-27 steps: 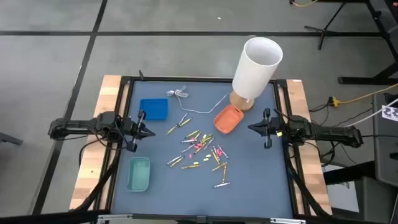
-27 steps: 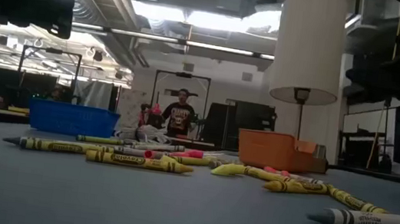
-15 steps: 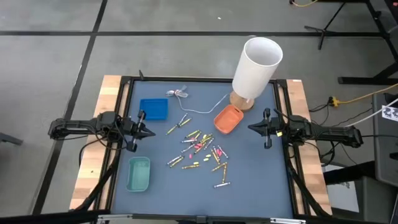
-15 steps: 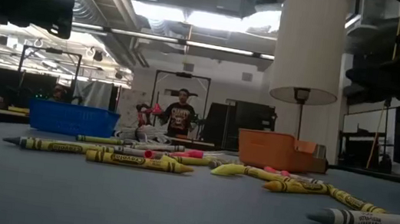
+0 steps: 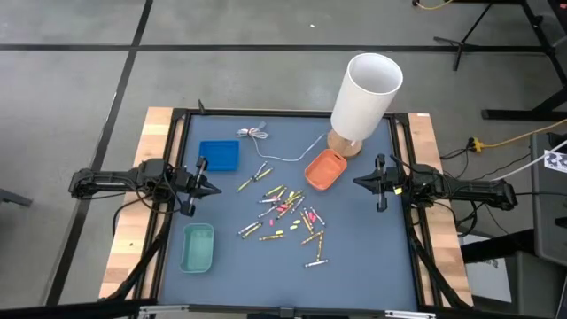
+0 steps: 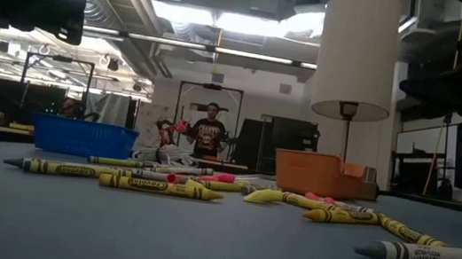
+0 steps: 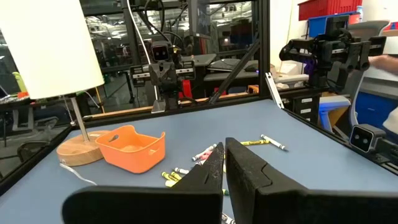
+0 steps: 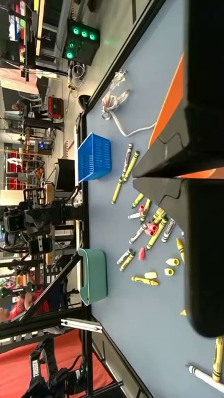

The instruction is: Sort crayons

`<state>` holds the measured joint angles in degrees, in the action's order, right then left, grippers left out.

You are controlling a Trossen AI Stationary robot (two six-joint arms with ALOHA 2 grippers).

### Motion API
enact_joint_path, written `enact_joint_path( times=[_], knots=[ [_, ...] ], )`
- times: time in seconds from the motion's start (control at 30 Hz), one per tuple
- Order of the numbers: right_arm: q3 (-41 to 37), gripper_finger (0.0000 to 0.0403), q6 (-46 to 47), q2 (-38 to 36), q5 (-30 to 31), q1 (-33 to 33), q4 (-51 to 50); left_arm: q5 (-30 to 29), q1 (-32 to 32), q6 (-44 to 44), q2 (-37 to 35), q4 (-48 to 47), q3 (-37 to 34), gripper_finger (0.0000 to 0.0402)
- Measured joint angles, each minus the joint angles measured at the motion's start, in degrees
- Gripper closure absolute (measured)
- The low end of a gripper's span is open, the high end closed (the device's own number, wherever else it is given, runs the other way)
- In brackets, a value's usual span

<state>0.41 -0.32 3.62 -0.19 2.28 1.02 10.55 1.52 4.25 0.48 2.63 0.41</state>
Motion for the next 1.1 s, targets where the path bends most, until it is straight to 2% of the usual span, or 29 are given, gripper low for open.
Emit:
enact_joint_path(
  times=[0.63,0.9,1.0,1.1],
  knots=[
    [0.0,0.0398,0.2,0.0,-0.9,0.0,0.9,0.0,0.0,0.7,0.0,0.0,0.0,0.0399],
    [0.0,0.0397,7.4,0.0,-0.9,0.0,8.2,0.0,0.0,0.8,0.0,0.0,0.0,0.0399],
    [0.0,0.0384,8.9,0.0,-0.9,0.0,12.3,0.0,0.0,0.8,0.0,0.0,0.0,0.0399],
    [0.2,0.0353,10.7,0.0,-0.9,0.0,16.1,0.0,0.0,0.8,0.0,0.0,0.0,0.0399]
  ],
)
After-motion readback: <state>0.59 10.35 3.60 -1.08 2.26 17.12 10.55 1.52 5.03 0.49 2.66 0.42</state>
